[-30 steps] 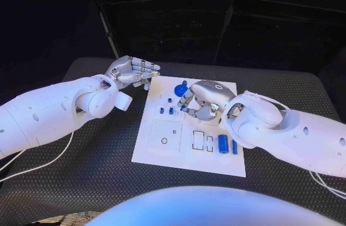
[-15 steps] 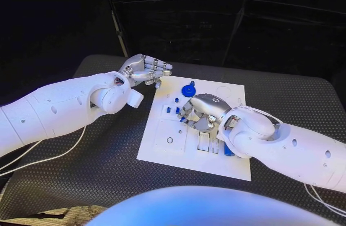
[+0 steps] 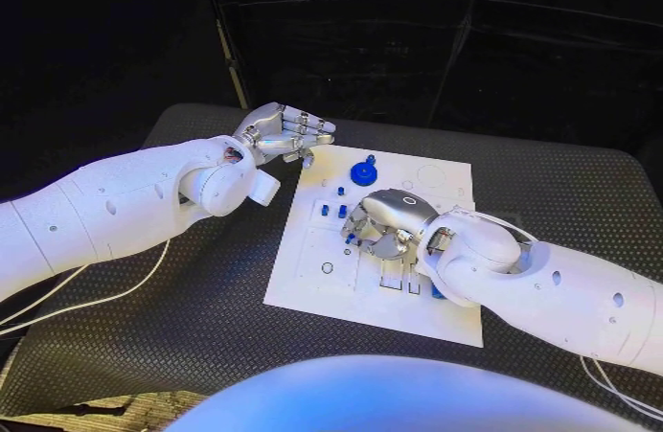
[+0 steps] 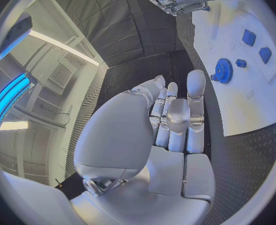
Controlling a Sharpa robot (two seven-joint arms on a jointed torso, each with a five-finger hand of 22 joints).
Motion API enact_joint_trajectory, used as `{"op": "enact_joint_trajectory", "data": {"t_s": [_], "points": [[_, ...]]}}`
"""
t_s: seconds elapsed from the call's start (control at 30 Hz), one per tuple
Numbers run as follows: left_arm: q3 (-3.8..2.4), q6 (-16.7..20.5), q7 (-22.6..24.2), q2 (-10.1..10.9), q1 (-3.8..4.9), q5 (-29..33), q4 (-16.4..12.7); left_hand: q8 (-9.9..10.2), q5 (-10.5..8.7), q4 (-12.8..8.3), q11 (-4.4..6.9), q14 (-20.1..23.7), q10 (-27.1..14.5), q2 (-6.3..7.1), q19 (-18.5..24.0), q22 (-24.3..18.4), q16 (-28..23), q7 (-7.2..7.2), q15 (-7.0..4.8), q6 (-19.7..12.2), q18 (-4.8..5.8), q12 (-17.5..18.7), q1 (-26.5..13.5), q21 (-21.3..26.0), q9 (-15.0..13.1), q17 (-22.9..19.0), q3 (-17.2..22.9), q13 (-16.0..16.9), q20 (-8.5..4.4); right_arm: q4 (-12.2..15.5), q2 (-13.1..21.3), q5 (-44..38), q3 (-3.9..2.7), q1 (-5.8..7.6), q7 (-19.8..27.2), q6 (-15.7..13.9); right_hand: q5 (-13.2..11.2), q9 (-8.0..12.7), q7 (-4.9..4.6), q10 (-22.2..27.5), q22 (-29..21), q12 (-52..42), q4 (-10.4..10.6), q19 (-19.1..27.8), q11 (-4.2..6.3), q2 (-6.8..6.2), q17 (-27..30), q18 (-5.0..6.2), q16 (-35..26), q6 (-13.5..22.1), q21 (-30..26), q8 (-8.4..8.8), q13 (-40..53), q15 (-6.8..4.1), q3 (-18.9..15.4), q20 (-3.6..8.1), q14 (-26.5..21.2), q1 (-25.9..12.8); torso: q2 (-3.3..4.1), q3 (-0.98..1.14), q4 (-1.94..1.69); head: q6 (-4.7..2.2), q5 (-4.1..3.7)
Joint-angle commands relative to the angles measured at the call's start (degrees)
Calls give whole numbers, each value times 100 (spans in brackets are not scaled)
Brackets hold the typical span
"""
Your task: Assemble the parts on the task board
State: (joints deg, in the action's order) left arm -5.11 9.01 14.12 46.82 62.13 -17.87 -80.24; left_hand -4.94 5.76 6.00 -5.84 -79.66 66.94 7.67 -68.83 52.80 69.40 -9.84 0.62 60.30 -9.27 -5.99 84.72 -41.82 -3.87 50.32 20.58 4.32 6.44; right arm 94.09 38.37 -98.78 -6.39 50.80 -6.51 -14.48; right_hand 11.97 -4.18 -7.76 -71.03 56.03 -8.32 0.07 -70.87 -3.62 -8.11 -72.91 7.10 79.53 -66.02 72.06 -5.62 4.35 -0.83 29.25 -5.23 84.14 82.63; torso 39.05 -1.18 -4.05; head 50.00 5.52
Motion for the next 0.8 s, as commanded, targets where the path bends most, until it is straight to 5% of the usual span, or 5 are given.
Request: {"op": "enact_joint_trajectory", "data": {"t_s": [0.03,0.8], "points": [[-7,-12,57,-10,9,28,2,26,7,-34,1,23,-47,13,41,1,-28,-16,16,-19,-63,-17,33,-1,7,-5,-13,-8,11,7,-3,-61,41,-1,66,227,-20,1,-42,5,5,22,-6,0,-34,19,5,-23,30,6,5,11,6,13,-13,-7,291,-15,0,1,3,0,22],[-7,-17,50,-1,9,28,12,28,6,-37,-2,26,-54,16,40,0,-31,-18,20,-24,-62,-19,24,3,7,-12,-12,-8,14,-26,-31,-128,93,-4,37,352,-36,1,-41,5,4,24,-8,2,-34,23,1,-23,34,3,5,11,7,14,-25,-9,292,-26,-1,-3,-2,0,-7]]}}
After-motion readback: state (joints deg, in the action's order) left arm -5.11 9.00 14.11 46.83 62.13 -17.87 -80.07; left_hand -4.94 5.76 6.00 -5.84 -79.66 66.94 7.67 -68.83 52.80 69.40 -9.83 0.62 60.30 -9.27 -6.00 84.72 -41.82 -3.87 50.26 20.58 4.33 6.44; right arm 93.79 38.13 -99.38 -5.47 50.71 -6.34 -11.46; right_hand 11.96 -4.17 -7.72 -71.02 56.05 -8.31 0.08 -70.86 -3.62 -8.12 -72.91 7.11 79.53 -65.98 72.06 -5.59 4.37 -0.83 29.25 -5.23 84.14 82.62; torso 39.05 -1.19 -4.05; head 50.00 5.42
